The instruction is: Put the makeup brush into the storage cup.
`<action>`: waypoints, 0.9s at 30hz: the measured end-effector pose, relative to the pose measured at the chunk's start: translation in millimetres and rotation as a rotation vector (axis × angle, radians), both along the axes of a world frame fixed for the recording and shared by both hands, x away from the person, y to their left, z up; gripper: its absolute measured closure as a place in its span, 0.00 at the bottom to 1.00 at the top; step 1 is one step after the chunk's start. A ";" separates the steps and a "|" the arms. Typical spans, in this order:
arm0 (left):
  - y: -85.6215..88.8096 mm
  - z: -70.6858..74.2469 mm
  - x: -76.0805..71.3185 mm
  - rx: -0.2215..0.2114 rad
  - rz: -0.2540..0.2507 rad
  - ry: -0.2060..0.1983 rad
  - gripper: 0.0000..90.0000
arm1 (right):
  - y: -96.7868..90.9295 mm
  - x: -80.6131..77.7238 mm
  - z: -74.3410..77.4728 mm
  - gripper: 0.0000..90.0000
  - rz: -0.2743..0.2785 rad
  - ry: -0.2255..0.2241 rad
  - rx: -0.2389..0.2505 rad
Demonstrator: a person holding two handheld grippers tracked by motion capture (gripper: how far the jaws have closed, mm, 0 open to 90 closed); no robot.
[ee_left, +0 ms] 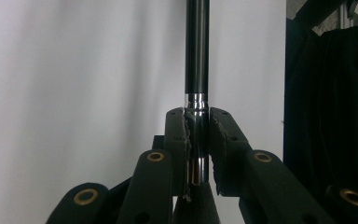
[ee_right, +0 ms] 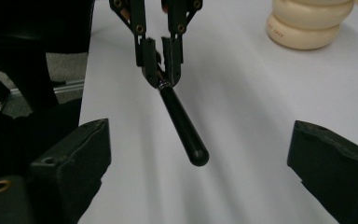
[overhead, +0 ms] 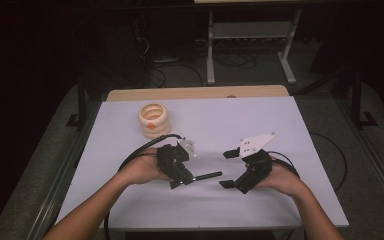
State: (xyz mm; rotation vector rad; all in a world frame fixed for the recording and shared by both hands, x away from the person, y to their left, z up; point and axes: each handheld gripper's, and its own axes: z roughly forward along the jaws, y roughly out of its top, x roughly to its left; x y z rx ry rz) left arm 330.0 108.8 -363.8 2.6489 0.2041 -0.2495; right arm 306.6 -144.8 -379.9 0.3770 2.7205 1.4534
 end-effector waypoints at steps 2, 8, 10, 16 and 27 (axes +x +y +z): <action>-0.4 1.1 0.3 0.003 -0.009 -0.004 0.87 | 1.1 0.5 -0.6 0.08 0.005 0.002 -0.008; -7.0 4.1 -4.4 0.005 -0.031 -0.009 0.87 | 7.3 5.9 -0.8 0.16 0.054 0.012 -0.046; -8.8 5.7 -6.3 -0.002 -0.040 -0.013 0.87 | 10.3 4.4 0.3 0.16 0.056 0.044 -0.051; -15.0 8.9 -9.8 -0.004 -0.067 -0.021 0.87 | 16.9 5.1 -0.1 0.25 0.100 0.052 -0.104; -22.7 8.4 -11.7 0.005 -0.081 -0.025 0.87 | 25.6 6.1 -3.9 0.48 0.174 0.044 -0.168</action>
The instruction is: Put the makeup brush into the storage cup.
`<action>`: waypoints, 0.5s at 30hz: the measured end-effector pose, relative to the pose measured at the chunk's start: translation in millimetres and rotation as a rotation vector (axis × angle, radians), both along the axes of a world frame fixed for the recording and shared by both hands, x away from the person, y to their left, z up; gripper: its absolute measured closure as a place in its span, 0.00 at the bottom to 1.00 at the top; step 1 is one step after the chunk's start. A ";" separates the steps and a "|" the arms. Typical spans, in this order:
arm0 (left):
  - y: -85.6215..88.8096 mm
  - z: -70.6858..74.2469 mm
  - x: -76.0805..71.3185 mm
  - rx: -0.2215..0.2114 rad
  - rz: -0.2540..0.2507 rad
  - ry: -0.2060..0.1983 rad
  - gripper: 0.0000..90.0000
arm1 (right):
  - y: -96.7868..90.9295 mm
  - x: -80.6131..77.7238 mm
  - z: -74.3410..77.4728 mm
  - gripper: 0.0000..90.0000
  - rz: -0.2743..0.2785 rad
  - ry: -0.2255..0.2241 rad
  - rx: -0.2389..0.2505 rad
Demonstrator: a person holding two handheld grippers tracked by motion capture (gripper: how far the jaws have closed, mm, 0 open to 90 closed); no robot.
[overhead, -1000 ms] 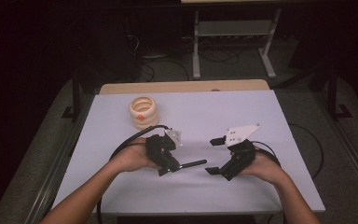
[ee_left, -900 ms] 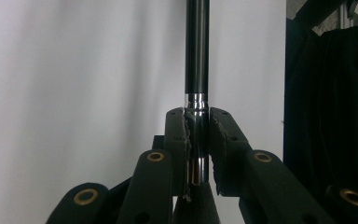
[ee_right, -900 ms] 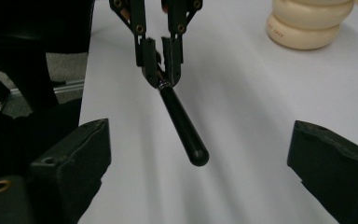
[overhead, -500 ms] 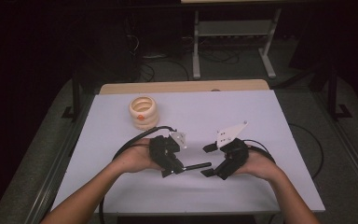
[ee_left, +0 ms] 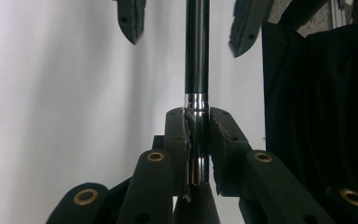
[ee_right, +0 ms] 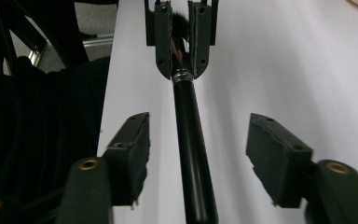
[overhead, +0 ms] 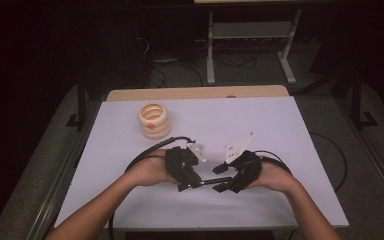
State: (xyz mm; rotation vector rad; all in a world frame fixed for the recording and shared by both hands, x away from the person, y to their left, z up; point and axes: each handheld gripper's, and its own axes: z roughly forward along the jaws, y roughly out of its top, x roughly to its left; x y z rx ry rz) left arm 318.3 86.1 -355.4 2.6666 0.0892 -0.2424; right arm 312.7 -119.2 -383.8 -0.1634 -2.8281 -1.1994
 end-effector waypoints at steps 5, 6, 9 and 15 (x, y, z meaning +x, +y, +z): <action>-0.9 -0.5 -0.6 0.004 -0.003 -0.003 0.87 | 1.4 0.2 -1.0 0.56 0.005 -0.006 -0.013; -1.0 -0.8 -0.6 0.004 -0.003 -0.003 0.87 | 2.2 -0.1 -1.7 0.58 0.015 -0.010 -0.019; -1.4 -1.4 -0.4 0.007 -0.005 -0.004 0.87 | 2.6 -0.4 -2.4 0.62 0.021 -0.018 -0.027; -3.0 -1.3 -1.7 0.007 -0.009 -0.007 0.87 | 4.1 -2.9 -2.5 0.70 0.036 -0.029 -0.040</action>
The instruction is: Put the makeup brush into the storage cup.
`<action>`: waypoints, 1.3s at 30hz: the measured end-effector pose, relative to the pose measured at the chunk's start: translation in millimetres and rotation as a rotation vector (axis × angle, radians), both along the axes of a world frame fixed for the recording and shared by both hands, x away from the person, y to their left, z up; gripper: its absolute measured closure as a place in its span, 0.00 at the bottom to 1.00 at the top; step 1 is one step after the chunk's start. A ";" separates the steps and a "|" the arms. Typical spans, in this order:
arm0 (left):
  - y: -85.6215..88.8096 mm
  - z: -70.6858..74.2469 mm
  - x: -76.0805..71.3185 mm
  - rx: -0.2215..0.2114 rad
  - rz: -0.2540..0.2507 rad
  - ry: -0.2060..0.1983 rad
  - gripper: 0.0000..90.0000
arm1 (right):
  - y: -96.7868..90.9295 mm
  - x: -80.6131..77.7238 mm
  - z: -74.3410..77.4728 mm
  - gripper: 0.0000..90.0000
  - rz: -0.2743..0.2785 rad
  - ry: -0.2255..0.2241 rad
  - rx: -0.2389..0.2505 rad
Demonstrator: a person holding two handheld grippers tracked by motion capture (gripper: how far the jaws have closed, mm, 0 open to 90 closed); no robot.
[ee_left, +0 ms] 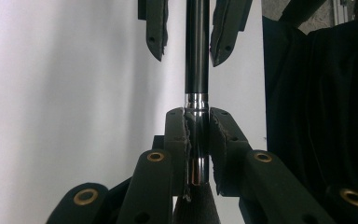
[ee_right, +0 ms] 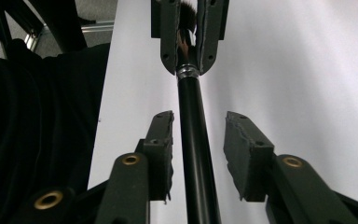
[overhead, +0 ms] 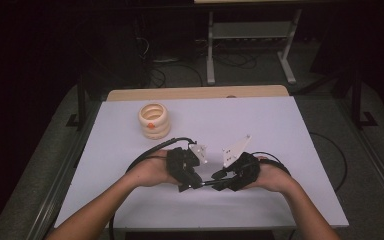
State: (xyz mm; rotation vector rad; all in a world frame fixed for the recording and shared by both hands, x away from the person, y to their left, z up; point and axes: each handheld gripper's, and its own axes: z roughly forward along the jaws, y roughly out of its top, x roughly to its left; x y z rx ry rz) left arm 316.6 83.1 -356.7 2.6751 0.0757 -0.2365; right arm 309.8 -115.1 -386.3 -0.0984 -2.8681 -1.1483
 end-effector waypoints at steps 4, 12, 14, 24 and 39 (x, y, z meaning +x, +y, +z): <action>-1.4 -0.9 -0.7 -0.001 -0.003 0.000 0.87 | 1.4 -1.2 -1.0 0.74 0.013 0.000 -0.016; -2.5 -1.4 -0.2 0.005 -0.007 0.006 0.87 | 1.9 -1.3 -2.0 0.84 0.034 0.005 -0.026; -2.5 -1.3 -0.6 0.005 -0.006 0.006 0.87 | 2.0 -1.3 -2.1 0.85 0.035 0.006 -0.027; -1.4 -3.6 0.4 -0.006 -0.020 0.005 0.86 | 2.0 -1.1 -3.4 0.86 0.048 0.019 -0.026; 25.4 -4.6 5.9 -0.195 0.087 -0.011 0.46 | -6.0 0.8 -4.3 0.86 0.005 0.007 0.000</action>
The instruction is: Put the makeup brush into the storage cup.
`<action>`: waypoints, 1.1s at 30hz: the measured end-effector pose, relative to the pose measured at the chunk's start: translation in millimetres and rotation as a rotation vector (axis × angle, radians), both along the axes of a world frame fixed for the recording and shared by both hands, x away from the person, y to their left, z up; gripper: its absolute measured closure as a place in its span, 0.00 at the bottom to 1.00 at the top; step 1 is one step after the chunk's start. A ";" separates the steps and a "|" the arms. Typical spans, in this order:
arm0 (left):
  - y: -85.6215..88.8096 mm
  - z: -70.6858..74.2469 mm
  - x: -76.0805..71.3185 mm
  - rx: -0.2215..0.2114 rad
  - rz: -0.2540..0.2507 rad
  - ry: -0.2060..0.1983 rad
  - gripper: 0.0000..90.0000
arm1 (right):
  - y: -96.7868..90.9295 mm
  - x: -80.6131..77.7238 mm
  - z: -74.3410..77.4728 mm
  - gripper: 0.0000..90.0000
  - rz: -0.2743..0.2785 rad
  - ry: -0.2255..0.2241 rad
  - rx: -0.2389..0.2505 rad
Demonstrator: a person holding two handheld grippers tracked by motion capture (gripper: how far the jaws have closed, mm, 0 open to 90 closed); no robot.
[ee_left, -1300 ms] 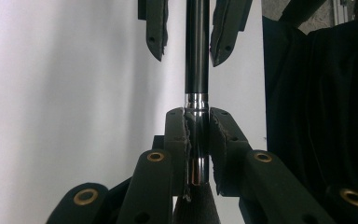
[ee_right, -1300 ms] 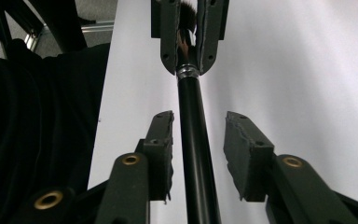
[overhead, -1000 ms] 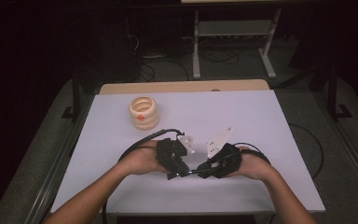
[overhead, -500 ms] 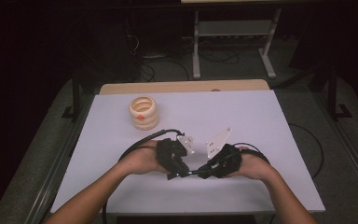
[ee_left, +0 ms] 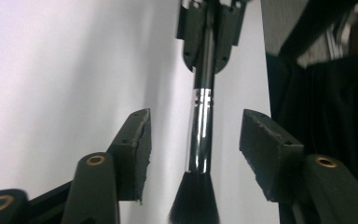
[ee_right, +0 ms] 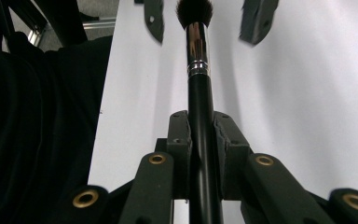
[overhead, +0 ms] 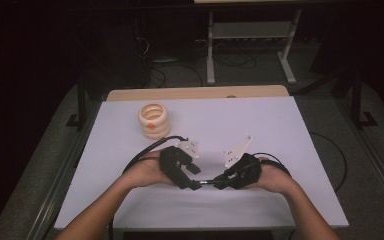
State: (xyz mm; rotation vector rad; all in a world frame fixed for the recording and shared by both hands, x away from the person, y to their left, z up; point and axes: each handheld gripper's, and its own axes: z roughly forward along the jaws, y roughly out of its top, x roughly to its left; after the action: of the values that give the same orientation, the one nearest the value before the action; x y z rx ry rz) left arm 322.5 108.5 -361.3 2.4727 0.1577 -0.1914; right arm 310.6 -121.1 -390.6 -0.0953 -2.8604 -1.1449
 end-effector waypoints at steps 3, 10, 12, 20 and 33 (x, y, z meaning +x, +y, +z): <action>6.3 -0.5 1.6 -0.045 0.035 -0.009 0.41 | -4.0 1.0 0.1 0.86 -0.015 -0.004 0.011; 15.1 0.3 0.1 -0.112 0.076 -0.016 0.34 | -10.8 1.3 2.8 0.86 -0.035 -0.012 0.043; 16.0 0.4 -1.7 -0.126 0.059 -0.026 0.34 | -12.4 1.3 5.0 0.86 -0.039 -0.003 0.069; 7.6 -4.1 -5.4 -0.165 0.014 -0.035 0.41 | -12.8 2.0 7.0 0.86 -0.029 0.012 0.122; 6.0 -9.7 -6.0 -0.166 -0.015 -0.026 0.68 | -8.7 0.8 7.9 0.86 -0.023 0.028 0.152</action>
State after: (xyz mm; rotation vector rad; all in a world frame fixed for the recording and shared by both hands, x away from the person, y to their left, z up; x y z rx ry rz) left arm 316.5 114.5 -371.0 2.3105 0.1072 -0.1717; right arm 311.4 -129.8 -382.6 -0.1365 -2.7441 -1.3496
